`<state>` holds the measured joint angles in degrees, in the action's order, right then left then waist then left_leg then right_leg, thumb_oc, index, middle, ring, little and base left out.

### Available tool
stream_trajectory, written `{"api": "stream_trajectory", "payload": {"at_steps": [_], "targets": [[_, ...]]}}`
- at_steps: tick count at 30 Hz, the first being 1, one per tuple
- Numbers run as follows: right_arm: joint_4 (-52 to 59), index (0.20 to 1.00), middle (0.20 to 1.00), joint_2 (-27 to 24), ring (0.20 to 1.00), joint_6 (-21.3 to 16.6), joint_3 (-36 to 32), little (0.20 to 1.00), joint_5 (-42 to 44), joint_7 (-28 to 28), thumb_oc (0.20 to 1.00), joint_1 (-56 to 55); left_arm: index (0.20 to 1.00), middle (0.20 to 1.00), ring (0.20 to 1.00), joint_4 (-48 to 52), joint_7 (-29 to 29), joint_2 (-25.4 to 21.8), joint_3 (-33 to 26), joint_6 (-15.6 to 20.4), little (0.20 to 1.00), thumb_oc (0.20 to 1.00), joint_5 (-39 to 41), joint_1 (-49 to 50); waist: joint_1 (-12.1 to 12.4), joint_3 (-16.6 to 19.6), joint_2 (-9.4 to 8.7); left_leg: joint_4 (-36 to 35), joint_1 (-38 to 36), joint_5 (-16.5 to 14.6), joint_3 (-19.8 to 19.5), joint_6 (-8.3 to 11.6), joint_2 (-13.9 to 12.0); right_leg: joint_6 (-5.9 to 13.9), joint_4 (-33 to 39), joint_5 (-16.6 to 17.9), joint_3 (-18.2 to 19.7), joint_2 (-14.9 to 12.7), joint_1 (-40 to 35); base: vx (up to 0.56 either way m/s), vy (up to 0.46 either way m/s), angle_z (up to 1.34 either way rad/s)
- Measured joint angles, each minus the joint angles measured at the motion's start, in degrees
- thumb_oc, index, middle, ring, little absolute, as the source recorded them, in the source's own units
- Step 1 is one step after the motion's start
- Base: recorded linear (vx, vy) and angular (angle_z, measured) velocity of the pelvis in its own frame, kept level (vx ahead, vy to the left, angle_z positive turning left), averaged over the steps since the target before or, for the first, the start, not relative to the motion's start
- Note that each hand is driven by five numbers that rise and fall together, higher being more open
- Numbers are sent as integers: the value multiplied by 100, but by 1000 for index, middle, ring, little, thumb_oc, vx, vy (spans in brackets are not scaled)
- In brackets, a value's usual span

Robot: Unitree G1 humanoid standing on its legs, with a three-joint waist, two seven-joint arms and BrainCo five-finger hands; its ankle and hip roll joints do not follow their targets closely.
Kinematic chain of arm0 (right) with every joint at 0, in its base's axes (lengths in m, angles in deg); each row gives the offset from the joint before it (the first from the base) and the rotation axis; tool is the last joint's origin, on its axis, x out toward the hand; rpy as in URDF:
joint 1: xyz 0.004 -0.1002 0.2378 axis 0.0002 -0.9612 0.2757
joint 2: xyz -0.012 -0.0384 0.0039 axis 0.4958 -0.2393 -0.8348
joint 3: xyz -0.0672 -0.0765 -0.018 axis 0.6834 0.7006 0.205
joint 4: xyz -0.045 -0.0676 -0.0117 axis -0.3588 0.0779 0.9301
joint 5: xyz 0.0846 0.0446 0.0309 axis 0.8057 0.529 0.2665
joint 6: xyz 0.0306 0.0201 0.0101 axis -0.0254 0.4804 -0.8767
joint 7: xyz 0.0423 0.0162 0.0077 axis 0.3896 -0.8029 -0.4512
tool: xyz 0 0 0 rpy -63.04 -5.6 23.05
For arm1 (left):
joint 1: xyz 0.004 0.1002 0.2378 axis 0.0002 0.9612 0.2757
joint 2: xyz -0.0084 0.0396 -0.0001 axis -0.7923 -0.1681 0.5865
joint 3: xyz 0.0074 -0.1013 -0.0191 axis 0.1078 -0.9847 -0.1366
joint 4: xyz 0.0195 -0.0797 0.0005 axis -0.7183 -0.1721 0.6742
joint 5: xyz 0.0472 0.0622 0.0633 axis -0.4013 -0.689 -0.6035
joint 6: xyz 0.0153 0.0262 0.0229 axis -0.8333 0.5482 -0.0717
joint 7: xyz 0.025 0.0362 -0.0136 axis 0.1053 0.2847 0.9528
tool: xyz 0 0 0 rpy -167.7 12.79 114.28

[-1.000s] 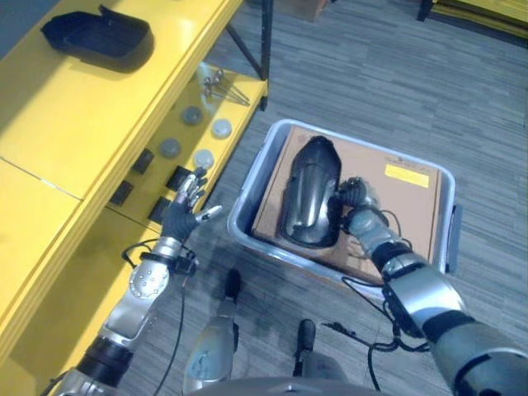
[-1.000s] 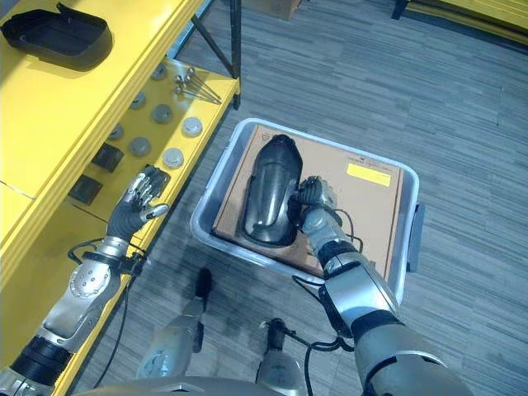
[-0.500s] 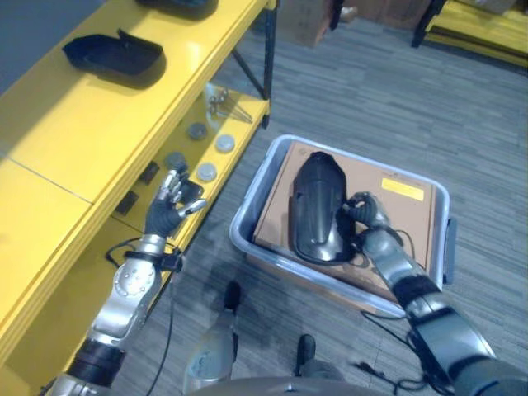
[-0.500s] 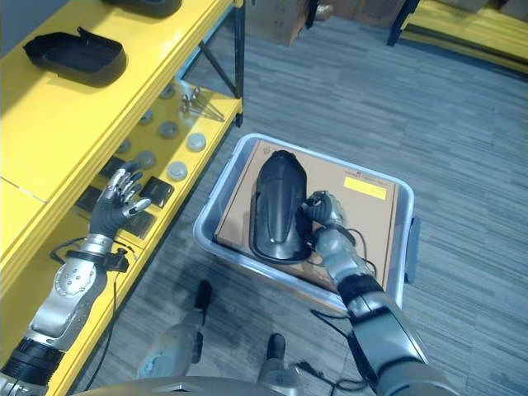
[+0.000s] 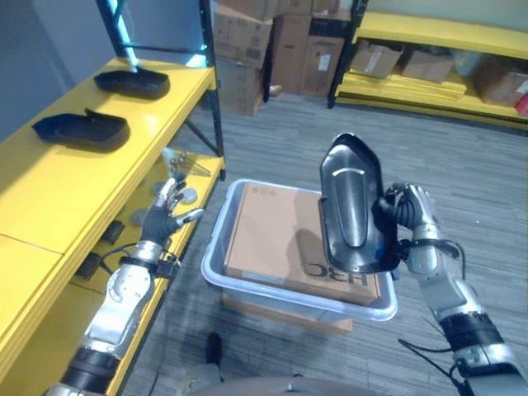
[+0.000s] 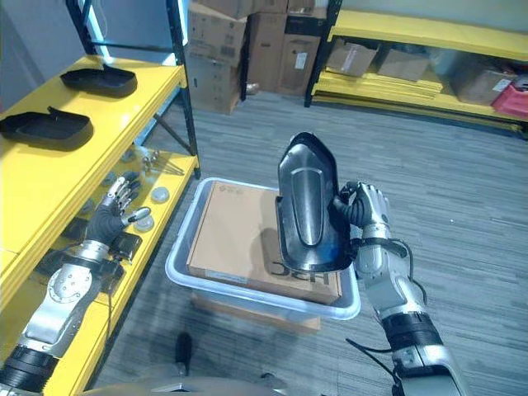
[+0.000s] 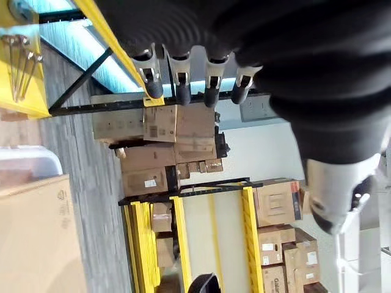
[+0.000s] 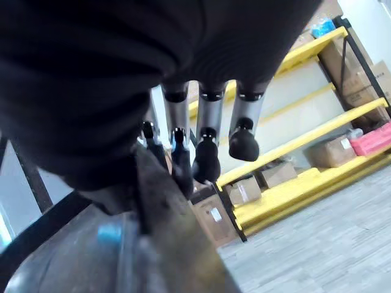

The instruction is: Move parts from the plastic box to the shelf.

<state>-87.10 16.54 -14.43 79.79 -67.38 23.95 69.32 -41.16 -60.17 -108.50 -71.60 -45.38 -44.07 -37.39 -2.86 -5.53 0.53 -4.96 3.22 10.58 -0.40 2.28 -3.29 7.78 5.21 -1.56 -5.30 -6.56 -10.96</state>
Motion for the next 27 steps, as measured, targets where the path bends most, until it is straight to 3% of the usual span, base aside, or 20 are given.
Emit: {"api": "stream_trajectory", "payload": {"at_steps": [2,7,15,27], "targets": [[258,200,200,-32,200,-136,-7,200,-209,82,200,-57,1000,1000,1000,-226,10,171,247,-72,1000,1000,48,-14,-145,63,86,1,-46,-30,60,19,-41,-13,0,9,34,18,-6,6,-46,-16],[710,200,200,-40,200,-341,-25,200,-431,304,200,-203,1000,1000,1000,-557,-6,342,608,-189,1000,1000,131,-263,-246,109,142,0,-76,-10,80,-2,-85,-44,-1,26,80,74,-37,0,-18,-2],[1350,200,200,-10,200,-620,384,200,-681,753,200,-180,1000,1000,1000,-645,-273,667,1212,-219,1000,1000,365,-992,-302,172,213,-1,-193,-28,178,16,-112,-58,-12,28,134,80,-106,-12,-3,-4],[1348,200,200,179,200,-616,1039,200,-766,980,200,92,1000,1000,1000,-662,-401,763,1814,-256,1000,1000,1147,-1724,-374,190,211,-2,-189,-23,190,10,-111,-58,-36,50,131,73,-97,-9,7,0]]}}
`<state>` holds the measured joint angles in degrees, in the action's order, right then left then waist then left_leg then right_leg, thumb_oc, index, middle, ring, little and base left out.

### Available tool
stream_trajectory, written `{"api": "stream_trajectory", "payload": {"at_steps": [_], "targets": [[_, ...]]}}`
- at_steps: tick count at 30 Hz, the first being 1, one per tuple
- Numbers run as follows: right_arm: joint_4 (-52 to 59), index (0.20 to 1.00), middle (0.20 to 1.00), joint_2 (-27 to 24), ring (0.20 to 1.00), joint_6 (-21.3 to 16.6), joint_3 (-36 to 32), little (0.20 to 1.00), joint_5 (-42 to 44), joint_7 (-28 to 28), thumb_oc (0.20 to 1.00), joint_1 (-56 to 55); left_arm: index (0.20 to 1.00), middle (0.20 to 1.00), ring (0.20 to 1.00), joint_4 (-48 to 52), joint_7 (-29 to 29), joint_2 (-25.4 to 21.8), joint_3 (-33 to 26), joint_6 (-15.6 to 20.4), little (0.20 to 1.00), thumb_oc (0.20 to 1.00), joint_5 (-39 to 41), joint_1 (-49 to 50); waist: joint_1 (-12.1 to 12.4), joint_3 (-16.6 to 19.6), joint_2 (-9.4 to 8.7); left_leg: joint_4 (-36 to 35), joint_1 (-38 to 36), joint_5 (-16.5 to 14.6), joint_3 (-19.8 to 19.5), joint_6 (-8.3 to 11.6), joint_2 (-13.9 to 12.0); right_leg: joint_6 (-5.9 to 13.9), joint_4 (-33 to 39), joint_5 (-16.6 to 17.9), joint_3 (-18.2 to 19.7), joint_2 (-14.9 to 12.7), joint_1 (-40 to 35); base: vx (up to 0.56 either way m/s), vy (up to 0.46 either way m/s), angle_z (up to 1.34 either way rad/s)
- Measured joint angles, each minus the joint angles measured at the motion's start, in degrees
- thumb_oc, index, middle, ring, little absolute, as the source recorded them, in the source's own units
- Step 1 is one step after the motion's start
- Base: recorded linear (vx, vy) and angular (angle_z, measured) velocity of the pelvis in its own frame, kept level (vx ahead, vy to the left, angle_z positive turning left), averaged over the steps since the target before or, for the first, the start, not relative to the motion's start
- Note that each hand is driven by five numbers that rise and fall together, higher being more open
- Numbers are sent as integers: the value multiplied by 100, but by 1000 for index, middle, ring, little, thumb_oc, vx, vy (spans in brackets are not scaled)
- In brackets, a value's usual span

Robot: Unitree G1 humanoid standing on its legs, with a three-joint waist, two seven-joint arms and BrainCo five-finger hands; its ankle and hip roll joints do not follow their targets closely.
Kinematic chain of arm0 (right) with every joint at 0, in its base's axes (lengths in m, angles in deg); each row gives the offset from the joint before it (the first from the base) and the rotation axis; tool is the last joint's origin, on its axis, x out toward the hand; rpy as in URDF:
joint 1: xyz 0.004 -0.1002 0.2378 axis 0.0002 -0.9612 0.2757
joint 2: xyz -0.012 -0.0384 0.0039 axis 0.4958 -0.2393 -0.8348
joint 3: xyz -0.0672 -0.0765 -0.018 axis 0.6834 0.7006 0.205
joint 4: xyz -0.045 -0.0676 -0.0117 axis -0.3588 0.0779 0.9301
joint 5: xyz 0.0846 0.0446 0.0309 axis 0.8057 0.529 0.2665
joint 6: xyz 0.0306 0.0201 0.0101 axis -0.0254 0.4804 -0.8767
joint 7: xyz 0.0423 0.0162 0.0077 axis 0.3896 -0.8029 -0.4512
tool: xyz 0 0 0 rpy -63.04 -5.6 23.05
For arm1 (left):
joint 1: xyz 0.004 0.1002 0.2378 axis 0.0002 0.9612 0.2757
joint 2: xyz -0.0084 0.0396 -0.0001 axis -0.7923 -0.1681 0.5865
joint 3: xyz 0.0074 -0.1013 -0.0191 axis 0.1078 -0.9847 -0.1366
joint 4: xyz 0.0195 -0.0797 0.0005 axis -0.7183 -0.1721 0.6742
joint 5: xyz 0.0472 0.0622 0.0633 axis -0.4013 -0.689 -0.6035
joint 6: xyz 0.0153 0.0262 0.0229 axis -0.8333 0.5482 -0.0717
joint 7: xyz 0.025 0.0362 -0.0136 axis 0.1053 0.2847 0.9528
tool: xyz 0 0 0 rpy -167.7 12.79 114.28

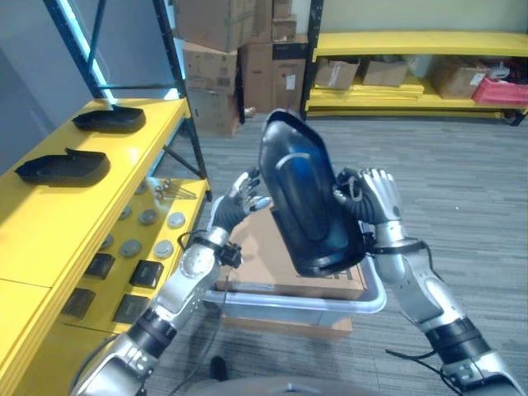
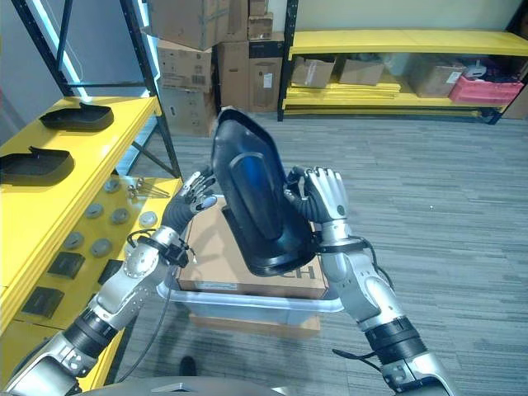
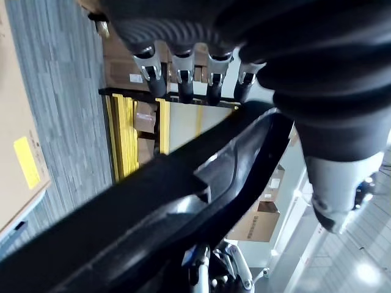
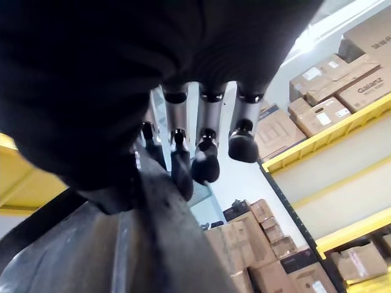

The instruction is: Move parts from the plastic box to the shelf.

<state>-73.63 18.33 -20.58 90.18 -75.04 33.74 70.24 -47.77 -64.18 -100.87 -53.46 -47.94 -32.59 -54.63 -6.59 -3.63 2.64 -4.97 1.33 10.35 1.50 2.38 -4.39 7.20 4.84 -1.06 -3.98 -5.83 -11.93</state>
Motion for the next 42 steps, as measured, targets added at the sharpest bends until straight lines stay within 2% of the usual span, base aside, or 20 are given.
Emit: {"api": "stream_trajectory", "payload": {"at_steps": [6,15,16,18,26,33,37,42], "targets": [[43,200,200,181,200,-34,219,200,7,-10,200,298,1000,1000,1000,-58,0,52,115,-75,1000,1000,101,-43,22,3,-7,1,2,1,-4,0,5,1,-2,1,-2,-2,-2,-19,6,1],[264,200,200,320,200,30,305,200,17,-10,200,421,1000,1000,1000,-549,-323,302,167,-150,1000,1000,79,-72,24,16,-71,0,14,-8,-4,9,3,2,9,-8,-7,-1,8,-1,2,0],[267,200,200,358,200,31,321,200,25,-9,200,426,558,558,558,-578,-357,341,172,-164,558,558,85,-71,24,14,-75,2,16,-3,-4,6,5,2,-2,-5,-7,0,16,-42,7,-1],[338,200,200,399,200,85,343,200,191,-7,200,426,200,200,200,-604,-388,389,177,-173,200,200,96,-71,25,15,-74,2,52,7,-5,1,7,4,-1,-3,-5,-1,50,0,0,0],[384,200,200,471,200,115,466,200,470,-6,200,424,200,200,200,-544,-412,350,167,-140,200,200,333,-167,3,14,-79,1,50,8,-1,3,6,10,0,0,-1,-5,50,0,0,0],[423,200,200,608,200,59,675,200,1038,-66,200,424,200,200,200,-523,-332,99,168,-33,200,200,293,-190,-5,9,-91,1,44,8,9,3,-1,11,0,0,5,-5,51,0,0,0],[423,200,200,631,200,-94,673,200,1417,-234,200,420,200,200,200,-352,-309,-127,165,-5,200,200,-26,-189,1,9,-127,2,43,13,11,7,0,13,-2,2,8,-5,53,-16,-1,0],[423,200,200,743,200,-274,659,200,2184,-477,200,337,200,200,200,-314,-312,-302,142,224,200,200,-591,-138,14,16,-181,1,43,9,16,7,-4,15,0,-2,14,-5,56,-8,-2,0]]}}
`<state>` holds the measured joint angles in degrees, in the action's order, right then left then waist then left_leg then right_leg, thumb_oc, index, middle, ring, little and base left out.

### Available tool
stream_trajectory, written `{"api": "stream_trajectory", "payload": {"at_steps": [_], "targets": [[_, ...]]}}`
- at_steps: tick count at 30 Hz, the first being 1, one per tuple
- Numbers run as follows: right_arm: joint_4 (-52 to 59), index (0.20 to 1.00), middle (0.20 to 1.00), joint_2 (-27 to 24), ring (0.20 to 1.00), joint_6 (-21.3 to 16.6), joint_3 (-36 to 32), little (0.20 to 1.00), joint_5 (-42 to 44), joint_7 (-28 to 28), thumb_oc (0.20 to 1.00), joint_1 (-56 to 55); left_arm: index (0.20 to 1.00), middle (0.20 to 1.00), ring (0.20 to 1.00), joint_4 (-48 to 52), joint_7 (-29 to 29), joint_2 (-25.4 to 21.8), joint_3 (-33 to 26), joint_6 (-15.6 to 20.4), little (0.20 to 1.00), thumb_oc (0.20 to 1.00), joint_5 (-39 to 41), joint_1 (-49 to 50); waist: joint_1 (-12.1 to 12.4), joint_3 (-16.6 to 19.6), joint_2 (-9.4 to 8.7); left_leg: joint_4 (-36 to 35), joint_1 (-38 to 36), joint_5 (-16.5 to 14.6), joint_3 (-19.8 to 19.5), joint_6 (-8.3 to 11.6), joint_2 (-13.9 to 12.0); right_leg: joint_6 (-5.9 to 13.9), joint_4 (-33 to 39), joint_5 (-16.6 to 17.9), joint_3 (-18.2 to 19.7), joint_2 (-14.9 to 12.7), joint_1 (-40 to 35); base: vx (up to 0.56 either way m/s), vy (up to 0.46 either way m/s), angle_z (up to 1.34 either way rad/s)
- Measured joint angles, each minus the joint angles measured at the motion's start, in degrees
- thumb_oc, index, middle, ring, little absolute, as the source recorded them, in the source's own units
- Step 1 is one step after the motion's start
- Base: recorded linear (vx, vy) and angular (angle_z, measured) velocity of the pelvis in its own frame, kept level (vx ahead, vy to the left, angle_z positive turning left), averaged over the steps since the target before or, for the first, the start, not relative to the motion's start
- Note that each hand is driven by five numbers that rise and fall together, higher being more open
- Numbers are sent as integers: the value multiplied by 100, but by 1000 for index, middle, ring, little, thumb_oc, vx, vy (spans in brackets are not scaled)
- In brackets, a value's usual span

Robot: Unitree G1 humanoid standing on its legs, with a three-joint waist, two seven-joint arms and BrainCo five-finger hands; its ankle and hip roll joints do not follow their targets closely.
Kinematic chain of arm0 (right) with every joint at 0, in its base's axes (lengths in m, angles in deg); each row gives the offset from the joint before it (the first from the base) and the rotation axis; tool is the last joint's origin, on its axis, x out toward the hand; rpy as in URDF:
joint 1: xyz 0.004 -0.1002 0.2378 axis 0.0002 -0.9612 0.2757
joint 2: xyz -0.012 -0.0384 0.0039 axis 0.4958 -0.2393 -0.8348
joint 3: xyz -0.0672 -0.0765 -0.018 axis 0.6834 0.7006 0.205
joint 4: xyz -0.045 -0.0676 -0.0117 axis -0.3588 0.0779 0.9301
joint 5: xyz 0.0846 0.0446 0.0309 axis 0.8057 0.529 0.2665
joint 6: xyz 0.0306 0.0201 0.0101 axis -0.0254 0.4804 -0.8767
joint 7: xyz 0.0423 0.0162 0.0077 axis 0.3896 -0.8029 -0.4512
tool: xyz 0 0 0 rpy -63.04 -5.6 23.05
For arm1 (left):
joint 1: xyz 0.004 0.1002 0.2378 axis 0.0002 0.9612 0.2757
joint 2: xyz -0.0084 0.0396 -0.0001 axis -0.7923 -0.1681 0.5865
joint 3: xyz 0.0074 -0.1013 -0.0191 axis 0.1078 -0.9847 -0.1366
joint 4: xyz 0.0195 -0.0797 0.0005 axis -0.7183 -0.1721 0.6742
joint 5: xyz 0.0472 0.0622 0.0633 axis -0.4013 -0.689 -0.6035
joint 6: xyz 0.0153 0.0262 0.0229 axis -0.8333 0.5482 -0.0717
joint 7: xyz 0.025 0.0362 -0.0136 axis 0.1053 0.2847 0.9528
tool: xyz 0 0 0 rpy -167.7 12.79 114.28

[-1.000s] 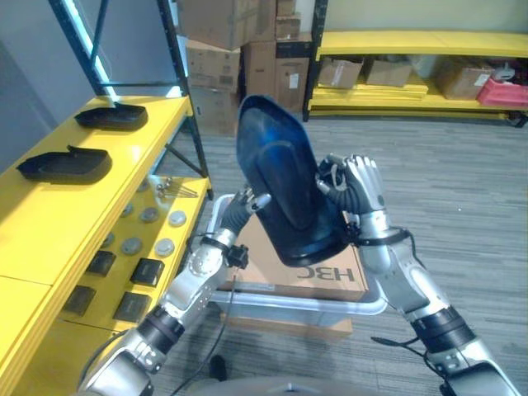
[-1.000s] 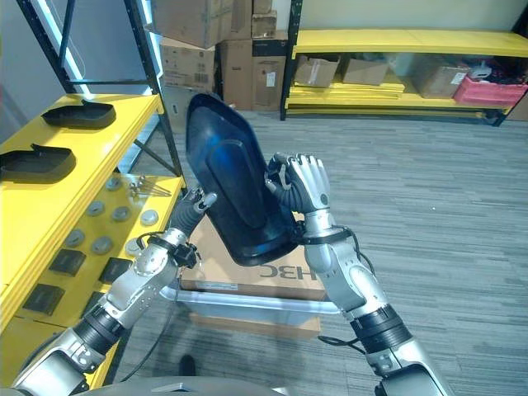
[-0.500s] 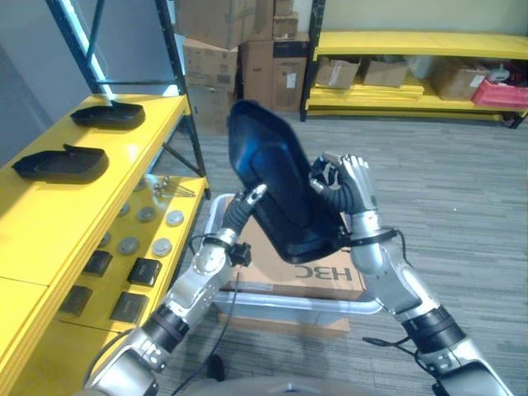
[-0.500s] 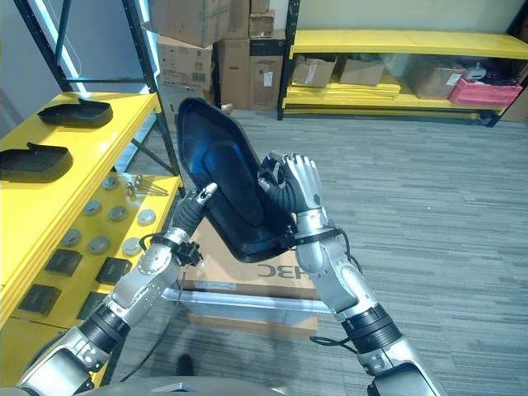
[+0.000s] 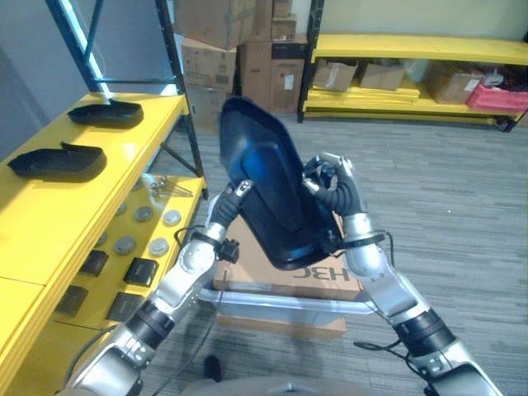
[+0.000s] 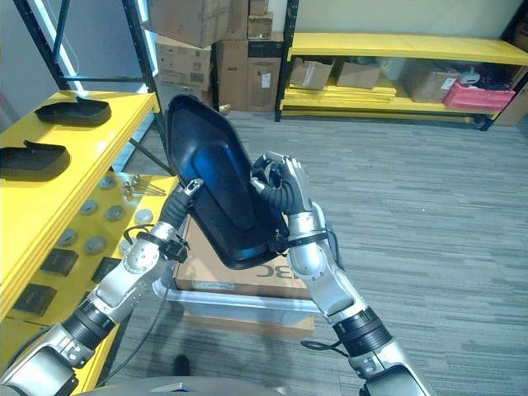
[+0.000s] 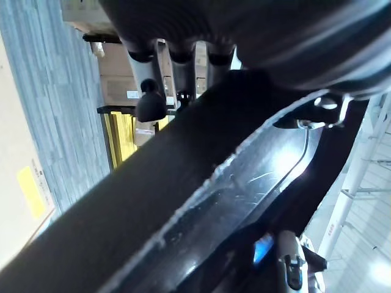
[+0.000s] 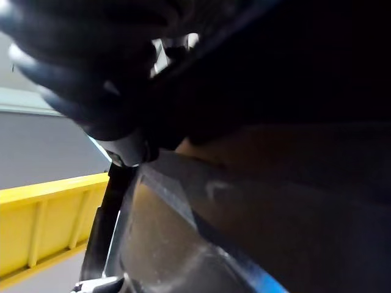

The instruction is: Move parts from the plastic box to the shelf.

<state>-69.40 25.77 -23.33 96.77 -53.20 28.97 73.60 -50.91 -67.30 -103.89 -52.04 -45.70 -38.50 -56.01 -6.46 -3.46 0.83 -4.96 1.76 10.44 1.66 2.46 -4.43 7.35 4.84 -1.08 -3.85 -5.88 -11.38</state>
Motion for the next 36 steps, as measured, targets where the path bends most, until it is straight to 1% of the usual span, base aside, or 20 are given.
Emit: {"api": "stream_trajectory", "payload": {"at_steps": [1,2,3,6,8,9,10,11,12,17,20,22,24,28,31,32,33,34,35,36], "targets": [[0,200,200,5,200,-13,-1,200,75,-43,200,-30,200,200,200,13,0,-32,0,26,200,200,-80,23,3,0,-2,0,0,0,1,0,0,0,0,0,0,0,0,0,0,0],[1,498,498,11,498,-36,-1,498,148,-72,498,-66,200,200,200,37,-1,-59,-3,44,200,200,-166,51,12,1,-3,0,0,0,1,0,0,0,0,0,0,0,0,0,0,0],[2,1000,1000,36,1000,-134,3,1000,484,-245,1000,-167,200,200,200,196,-45,-78,-55,48,200,200,-446,224,11,-2,-9,0,0,-1,1,0,0,0,0,0,0,-1,2,0,0,0],[13,1000,1000,67,1000,-291,2,1000,908,-503,1000,-276,200,200,200,222,-61,-124,-248,80,200,200,-786,375,12,-2,-11,0,-1,-2,1,1,-4,0,1,-1,2,2,1,0,0,0],[32,1000,1000,45,1000,-474,-1,1000,1366,-860,1000,-560,200,200,200,218,-95,-350,-439,148,200,200,-1371,492,39,-4,-21,0,1,-3,-4,4,-10,0,1,-3,-1,6,0,-1,-16,1],[93,1000,1000,53,1000,-580,-99,1000,1641,-1104,1000,-878,200,200,200,183,-206,-691,-504,150,200,200,-2291,518,40,-7,-25,0,6,-9,-11,11,-16,-3,17,-14,-1,15,-1,-1,-33,2],[198,1000,1000,55,1000,-592,-204,1000,1785,-1168,1000,-1045,200,200,200,196,-253,-829,-539,147,200,200,-2731,525,49,-10,-29,0,6,-32,-12,43,-15,-2,19,-20,-3,12,-3,0,0,0],[198,1000,1000,55,1000,-592,-204,1000,1785,-1168,1000,-1045,200,200,200,196,-253,-829,-539,147,200,200,-2731,525,49,-10,-29,0,6,-32,-12,43,-15,-2,19,-20,-3,12,-3,0,0,0],[308,1000,1000,65,1000,-661,-266,1000,2002,-1186,1000,-1110,200,200,200,192,-310,-956,-652,146,200,200,-3274,596,31,-9,-27,-1,5,-36,-6,48,-8,8,33,-27,2,5,-2,0,0,0],[503,1000,1000,69,1000,-840,-888,1000,2279,-1315,1000,-1568,200,200,200,342,-450,-1072,-864,266,200,200,-4254,937,27,-16,-80,-1,6,-37,-7,47,-12,1,34,-33,2,6,2,0,0,0],[504,1000,1000,69,1000,-857,-1011,1000,2548,-1422,1000,-1769,200,200,200,447,-592,-1124,-1076,327,200,200,-4658,1134,15,-17,-90,-1,3,-34,-1,34,-19,-1,19,-32,3,11,8,-4,-18,-2],[545,1000,1000,95,1000,-863,-1010,1000,3008,-1730,1000,-1804,200,200,200,554,-611,-1127,-1312,395,200,200,-4771,1290,19,-19,-94,0,2,-35,-4,36,-24,1,3,-33,17,12,20,-13,-40,-5],[571,1000,1000,96,1000,-864,-1010,1000,3536,-1965,1000,-1831,200,200,200,896,-683,-1119,-1805,415,200,200,-4775,1698,16,-28,-112,0,5,-42,0,40,-29,2,3,-32,41,13,38,-8,-59,-6],[564,1000,1000,428,1000,-943,-977,1000,4294,-2164,1000,-1996,200,200,200,1553,-890,-1050,-2766,526,200,200,-4577,2480,274,-44,-151,35,104,28,-177,125,-17,-11,0,-51,-53,91,26,-36,-120,20],[347,1000,1000,436,1000,-955,-691,1000,4577,-2261,1000,-1929,200,200,200,1857,-1049,-929,-2964,576,200,200,-4193,2586,659,-94,-79,41,454,296,-959,286,11,-120,36,-136,-758,306,-19,-60,-181,116],[339,1000,1000,432,1000,-949,-597,1000,4582,-2318,1000,-1865,200,200,200,2034,-1089,-912,-3015,597,200,200,-4058,2593,760,-172,50,39,628,358,-1296,371,0,-187,37,-223,-1033,444,-36,-93,-160,190],[299,1000,1000,407,1000,-951,-474,1000,4586,-2393,1000,-1700,200,200,200,2238,-1163,-828,-3127,675,200,200,-3813,2638,1065,-283,67,36,822,200,-1661,452,-57,-321,33,-185,-1436,596,-63,-138,-83,201],[183,1000,1000,449,1000,-921,-441,1000,4583,-2503,1000,-1539,200,200,200,2228,-1255,-863,-3193,721,200,200,-3671,2646,1283,-366,25,35,940,-314,-1553,673,-49,-444,34,-267,-1722,576,-73,-115,-35,185],[166,1000,1000,424,1000,-933,-428,1000,4583,-2527,1000,-1407,200,200,200,2219,-1305,-857,-3234,727,200,200,-3463,2604,1546,-469,-79,77,1009,-876,-1171,534,52,-437,-20,-211,-2148,473,-153,-62,19,158],[149,1000,1000,378,1000,-969,-463,1000,4584,-2525,1000,-1286,200,200,200,2227,-1306,-813,-3227,754,200,200,-3351,2490,1569,-664,-58,273,1093,-1222,-1022,220,177,-410,-31,-209,-2438,423,-284,-7,28,170]]}}
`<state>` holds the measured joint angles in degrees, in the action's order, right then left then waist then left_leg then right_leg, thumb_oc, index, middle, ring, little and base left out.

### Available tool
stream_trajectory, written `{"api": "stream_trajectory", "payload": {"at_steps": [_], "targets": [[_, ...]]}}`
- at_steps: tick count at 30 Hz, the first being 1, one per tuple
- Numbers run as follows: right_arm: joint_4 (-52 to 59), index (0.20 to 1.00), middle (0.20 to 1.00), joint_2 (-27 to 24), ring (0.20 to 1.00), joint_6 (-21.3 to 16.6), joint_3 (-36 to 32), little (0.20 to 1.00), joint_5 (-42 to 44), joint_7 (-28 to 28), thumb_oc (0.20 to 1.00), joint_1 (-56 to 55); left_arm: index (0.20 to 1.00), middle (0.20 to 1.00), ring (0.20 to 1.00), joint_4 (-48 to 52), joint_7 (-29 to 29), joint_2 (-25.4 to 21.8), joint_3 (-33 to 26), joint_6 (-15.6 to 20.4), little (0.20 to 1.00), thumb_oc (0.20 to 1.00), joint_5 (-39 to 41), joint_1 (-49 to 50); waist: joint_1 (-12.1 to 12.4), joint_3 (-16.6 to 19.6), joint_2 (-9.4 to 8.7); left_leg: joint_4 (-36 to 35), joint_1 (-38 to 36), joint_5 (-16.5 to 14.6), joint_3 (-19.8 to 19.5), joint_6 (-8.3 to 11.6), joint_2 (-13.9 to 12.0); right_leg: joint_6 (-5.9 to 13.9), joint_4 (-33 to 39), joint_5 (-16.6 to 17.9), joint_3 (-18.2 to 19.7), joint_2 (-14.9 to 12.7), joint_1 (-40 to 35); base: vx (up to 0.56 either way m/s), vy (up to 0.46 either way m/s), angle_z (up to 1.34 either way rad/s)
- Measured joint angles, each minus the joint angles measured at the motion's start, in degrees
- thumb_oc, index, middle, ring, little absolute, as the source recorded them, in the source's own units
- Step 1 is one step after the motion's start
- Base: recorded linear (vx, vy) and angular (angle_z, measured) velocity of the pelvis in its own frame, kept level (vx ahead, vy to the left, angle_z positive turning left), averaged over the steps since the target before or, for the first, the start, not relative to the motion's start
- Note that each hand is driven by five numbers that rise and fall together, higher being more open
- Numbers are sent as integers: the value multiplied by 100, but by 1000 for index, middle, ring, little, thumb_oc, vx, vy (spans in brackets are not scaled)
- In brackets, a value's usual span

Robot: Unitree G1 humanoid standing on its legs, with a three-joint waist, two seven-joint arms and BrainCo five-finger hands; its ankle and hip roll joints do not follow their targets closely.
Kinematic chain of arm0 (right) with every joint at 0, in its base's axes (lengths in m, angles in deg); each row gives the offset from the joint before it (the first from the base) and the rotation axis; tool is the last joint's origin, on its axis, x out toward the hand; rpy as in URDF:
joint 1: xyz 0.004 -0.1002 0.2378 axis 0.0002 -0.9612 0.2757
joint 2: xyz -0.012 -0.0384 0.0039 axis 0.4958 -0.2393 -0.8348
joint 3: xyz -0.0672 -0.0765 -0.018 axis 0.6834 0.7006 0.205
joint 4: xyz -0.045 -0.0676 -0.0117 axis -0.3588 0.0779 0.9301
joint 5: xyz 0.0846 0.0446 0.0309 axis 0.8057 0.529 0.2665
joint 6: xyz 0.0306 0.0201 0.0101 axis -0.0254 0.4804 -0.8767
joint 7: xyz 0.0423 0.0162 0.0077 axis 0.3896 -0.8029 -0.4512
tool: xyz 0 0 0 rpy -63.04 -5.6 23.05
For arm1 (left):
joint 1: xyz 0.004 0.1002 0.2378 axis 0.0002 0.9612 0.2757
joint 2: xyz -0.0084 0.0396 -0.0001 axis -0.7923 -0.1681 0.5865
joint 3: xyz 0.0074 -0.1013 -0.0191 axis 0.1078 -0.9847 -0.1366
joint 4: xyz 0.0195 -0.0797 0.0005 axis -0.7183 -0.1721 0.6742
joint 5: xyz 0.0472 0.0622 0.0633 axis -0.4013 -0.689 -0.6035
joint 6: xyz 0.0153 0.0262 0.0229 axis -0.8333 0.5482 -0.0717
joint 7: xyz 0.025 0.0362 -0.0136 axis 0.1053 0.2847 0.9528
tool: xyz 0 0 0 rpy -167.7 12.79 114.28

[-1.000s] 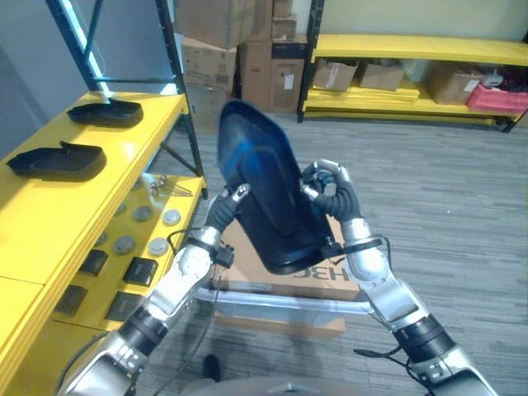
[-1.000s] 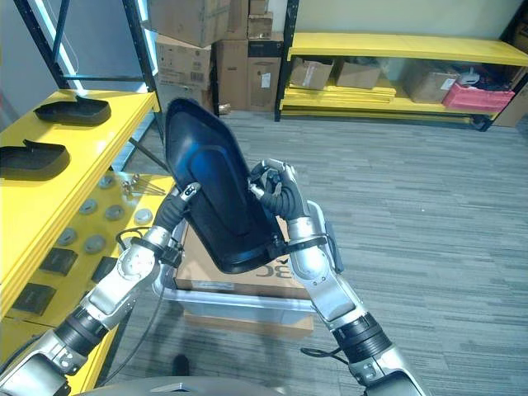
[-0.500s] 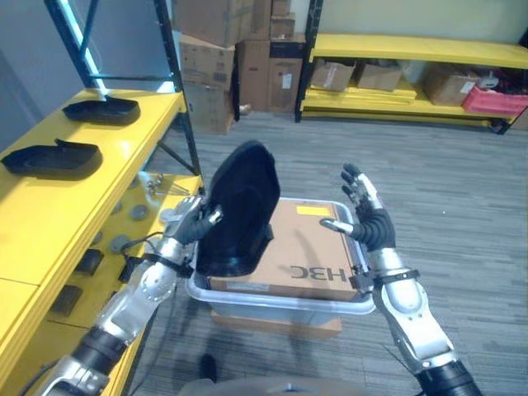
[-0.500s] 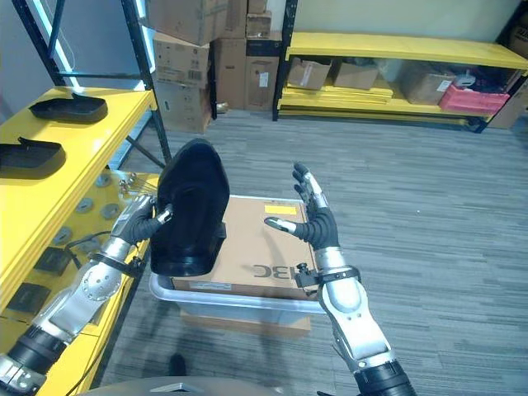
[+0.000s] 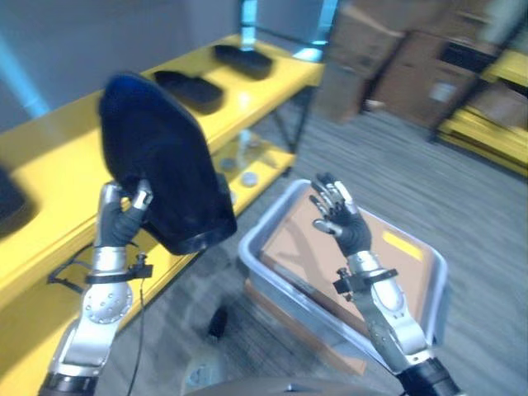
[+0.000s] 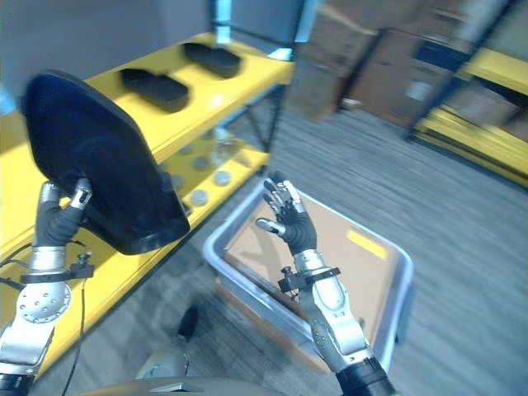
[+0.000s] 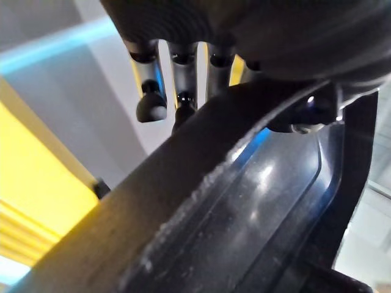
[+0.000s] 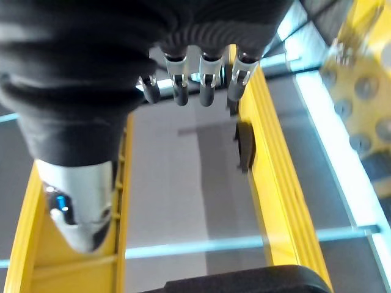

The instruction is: Move parts from the plastic box to the shelf.

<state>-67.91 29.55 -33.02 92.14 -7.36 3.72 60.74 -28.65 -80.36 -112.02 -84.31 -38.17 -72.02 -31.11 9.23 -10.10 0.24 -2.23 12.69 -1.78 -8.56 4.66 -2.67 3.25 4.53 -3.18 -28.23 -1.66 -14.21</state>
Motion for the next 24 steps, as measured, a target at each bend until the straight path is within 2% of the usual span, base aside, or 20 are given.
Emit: {"api": "stream_trajectory", "payload": {"at_steps": [1,3,4,5,6,7,8,9,11,13,14,16,17,18,19,20,21,22,23,24], "targets": [[-89,1000,1000,-68,1000,4,3,1000,-6,9,1000,140,200,200,200,17,4,7,7,70,200,200,117,-25,-32,-74,0,209,179,44,321,-92,24,-26,40,-52,-421,-97,-35,-6,26,165],[-187,1000,1000,2,1000,25,32,1000,-21,16,1000,537,200,200,200,70,5,-12,-40,243,200,200,319,-12,128,-101,-158,536,353,350,1440,-110,-53,-15,52,-29,-733,-371,85,88,22,115],[-92,1000,1000,58,1000,-17,28,1000,-57,8,1000,771,200,200,200,231,24,-24,-69,279,200,200,400,-30,84,-88,-163,707,287,336,1954,-102,-262,184,7,91,-958,-522,79,135,67,107],[-29,1000,1000,77,1000,-21,44,1000,-84,20,1000,815,200,200,200,288,84,-24,-52,367,200,200,411,-55,-45,-74,-131,739,136,280,2628,-203,-469,257,-30,90,-1200,-573,-12,121,128,141],[71,1000,1000,60,1000,-21,16,1000,-85,35,1000,792,200,200,200,396,170,-24,-9,449,200,200,410,-62,-201,-50,-34,664,-62,212,2974,-402,-563,290,-131,68,-1329,-603,-134,137,111,148],[137,1000,1000,45,1000,-29,15,1000,-93,35,1000,744,200,200,200,520,239,-23,-4,490,200,200,411,-30,-315,-10,39,513,-133,504,3155,-506,-552,288,-199,67,-1366,-603,-229,201,194,149],[218,1000,1000,35,1000,-29,16,1000,-126,32,1000,678,200,200,200,772,276,-24,-29,576,200,200,498,112,-310,27,82,403,-232,1056,3032,-689,-466,298,-433,55,-1261,-756,-226,146,154,103],[225,1000,1000,131,1000,-10,96,1000,-134,25,1000,690,200,200,200,926,279,-78,-106,614,200,200,610,215,-232,17,-46,344,-260,1076,2957,-694,-345,195,-558,-94,-1132,-911,-142,145,174,68],[160,1000,1000,150,1000,31,449,1000,-268,2,1000,905,200,200,200,888,276,-204,-197,628,200,200,810,59,-44,14,-248,255,-270,1119,2917,-705,-177,157,-534,-220,-792,-1005,106,95,168,24],[37,1000,1000,254,1000,127,620,1000,-443,-32,1000,1227,200,200,200,767,285,-325,-338,597,200,200,912,-79,104,-5,-365,352,-287,1046,2819,-707,-89,174,-464,39,-644,-1088,503,86,178,23],[39,1000,1000,274,1000,127,624,1000,-516,-32,1000,1250,200,200,200,656,323,-398,-331,593,200,200,909,-194,57,13,-411,471,-321,921,2693,-666,4,336,-621,42,-685,-1237,454,135,242,38],[46,1000,1000,296,1000,133,622,1000,-637,-31,1000,1301,200,200,200,673,382,-554,-336,602,200,200,958,-197,220,62,-541,648,-398,595,2623,-630,201,345,-753,85,-669,-1426,356,234,419,22],[47,1000,1000,289,1000,136,615,1000,-724,-15,1000,1327,200,200,200,661,411,-553,-283,600,200,200,965,-248,187,55,-523,754,-410,459,2583,-690,260,386,-909,101,-693,-1535,345,246,487,8],[74,1000,1000,316,1000,154,596,1000,-865,3,1000,1305,200,200,200,638,519,-546,-90,603,200,200,983,-360,30,34,-411,797,-545,264,2460,-858,420,478,-1654,110,-667,-1898,436,207,446,22],[96,1000,1000,334,1000,171,500,1000,-962,3,1000,1252,200,200,200,583,555,-532,113,604,200,200,1014,-461,-100,25,-303,727,-701,262,2410,-921,529,453,-2402,116,-687,-2215,599,77,205,15],[96,1000,1000,334,1000,171,500,1000,-962,3,1000,1252,200,200,200,583,555,-532,113,604,200,200,1014,-461,-100,25,-303,727,-701,262,2410,-921,529,453,-2402,116,-687,-2215,599,45,143,18],[109,1000,1000,381,1000,172,444,1000,-997,18,1000,1161,200,200,200,538,632,-532,243,608,200,200,1015,-537,-277,46,-285,702,-792,247,2444,-918,604,460,-2811,50,-563,-2411,837,-15,126,-9],[110,1000,1000,383,1000,178,430,1000,-1016,21,1000,1084,200,200,200,508,675,-546,275,642,200,200,1016,-568,-333,44,-224,728,-752,124,2453,-984,675,432,-3002,167,-120,-2445,1179,48,116,-12],[84,1000,1000,357,1000,189,365,1000,-1030,28,1000,1022,200,200,200,266,681,-494,360,661,200,200,1020,-807,-491,-10,-188,669,-738,268,2319,-1154,724,412,-3443,-133,700,-2166,1740,76,53,-19],[82,1000,1000,359,1000,191,354,1000,-1032,29,1000,1010,200,200,200,235,682,-483,366,661,200,200,1020,-831,-510,-20,-164,658,-732,271,2292,-1161,717,405,-3417,-183,797,-2100,1769,135,-14,46]]}}
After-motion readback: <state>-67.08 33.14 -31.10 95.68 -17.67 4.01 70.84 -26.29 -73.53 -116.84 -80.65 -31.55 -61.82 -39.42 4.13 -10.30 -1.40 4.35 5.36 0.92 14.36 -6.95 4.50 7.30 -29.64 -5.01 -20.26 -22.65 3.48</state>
